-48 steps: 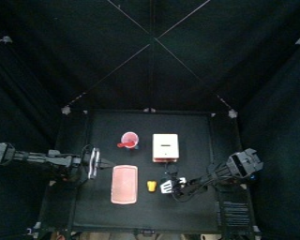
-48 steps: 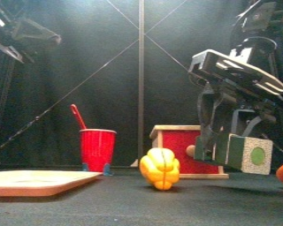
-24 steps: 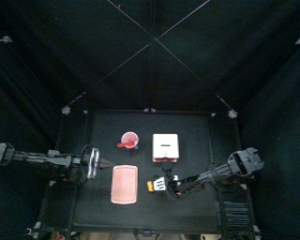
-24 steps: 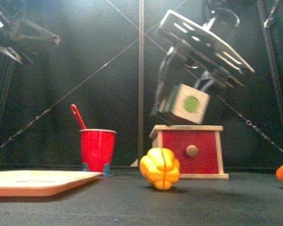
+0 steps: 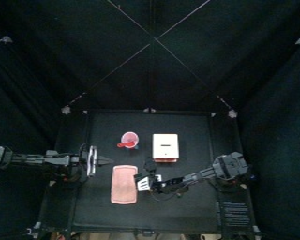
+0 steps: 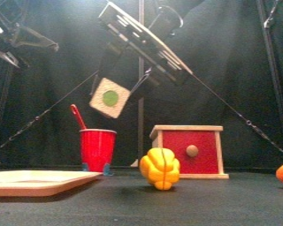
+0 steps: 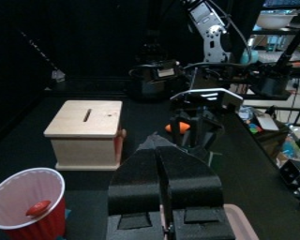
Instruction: Place sushi roll on plate
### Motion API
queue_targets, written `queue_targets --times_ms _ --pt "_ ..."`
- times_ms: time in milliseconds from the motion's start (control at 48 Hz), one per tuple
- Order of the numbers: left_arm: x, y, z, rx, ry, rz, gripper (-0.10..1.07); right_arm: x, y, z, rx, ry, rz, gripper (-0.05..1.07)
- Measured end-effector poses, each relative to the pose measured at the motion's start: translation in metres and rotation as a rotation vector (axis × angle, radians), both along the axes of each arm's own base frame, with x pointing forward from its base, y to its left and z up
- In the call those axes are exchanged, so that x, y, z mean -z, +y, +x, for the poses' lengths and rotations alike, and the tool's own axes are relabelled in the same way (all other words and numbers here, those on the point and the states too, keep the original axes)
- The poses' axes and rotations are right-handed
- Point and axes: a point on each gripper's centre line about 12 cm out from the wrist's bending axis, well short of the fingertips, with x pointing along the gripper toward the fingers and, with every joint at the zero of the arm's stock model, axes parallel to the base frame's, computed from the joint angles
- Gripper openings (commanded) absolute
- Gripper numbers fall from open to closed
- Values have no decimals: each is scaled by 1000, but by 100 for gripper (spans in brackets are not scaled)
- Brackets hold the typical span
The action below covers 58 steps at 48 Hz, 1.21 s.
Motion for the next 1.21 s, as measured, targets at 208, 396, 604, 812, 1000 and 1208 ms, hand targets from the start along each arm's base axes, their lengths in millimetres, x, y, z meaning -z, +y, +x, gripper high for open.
queue_targets --times_ms 208,396,604,812,1000,1208 --pt "1 0 0 -2 9 -2 -1 11 -4 25 25 -5 6 50" --pt "1 0 0 -2 11 -3 -1 23 -7 42 49 8 -7 50" --pt "1 0 0 -2 11 -3 -1 42 -11 47 104 75 -52 50" --pt "1 0 0 -2 12 -3 -1 48 -14 52 156 112 -79 54" --pt "1 0 0 -2 12 -3 -1 56 -12 56 173 127 -60 74" --pt "2 1 0 -3 14 -2 -1 59 -6 60 198 133 13 88"
